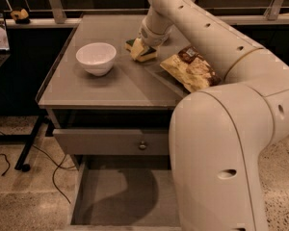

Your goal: Place sponge into middle drawer

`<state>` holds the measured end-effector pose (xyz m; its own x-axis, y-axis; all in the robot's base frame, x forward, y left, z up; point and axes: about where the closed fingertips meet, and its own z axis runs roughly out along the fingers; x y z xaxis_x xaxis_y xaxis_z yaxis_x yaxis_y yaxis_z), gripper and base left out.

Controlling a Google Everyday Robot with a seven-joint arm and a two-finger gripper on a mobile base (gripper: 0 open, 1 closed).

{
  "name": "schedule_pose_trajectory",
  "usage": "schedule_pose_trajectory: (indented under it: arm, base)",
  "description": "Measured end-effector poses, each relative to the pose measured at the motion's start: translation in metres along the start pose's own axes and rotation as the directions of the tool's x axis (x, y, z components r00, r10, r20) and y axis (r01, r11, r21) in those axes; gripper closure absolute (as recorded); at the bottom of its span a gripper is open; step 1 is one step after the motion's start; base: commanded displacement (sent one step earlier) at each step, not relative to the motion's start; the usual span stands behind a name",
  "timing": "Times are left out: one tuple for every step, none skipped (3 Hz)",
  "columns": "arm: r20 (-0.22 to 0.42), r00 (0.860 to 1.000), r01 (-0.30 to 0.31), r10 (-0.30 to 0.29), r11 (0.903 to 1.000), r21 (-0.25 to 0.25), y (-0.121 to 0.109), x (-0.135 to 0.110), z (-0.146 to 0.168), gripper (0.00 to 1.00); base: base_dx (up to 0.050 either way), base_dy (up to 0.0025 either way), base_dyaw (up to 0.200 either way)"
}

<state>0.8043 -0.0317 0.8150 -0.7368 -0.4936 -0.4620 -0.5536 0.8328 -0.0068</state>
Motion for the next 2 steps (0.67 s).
schedule_pose_trajectory:
  arm:
    - [0.000,1.000,0.000,0.000,1.0000,0.000,-0.0001,-0.0042,-0.0079,1.00]
    - [0.000,1.000,0.000,0.000,1.0000,0.000,-0.0002,-0.0084,-0.0159,1.00]
  base:
    - [0.000,0.00000,0.000]
    - [0.000,0.00000,0.000]
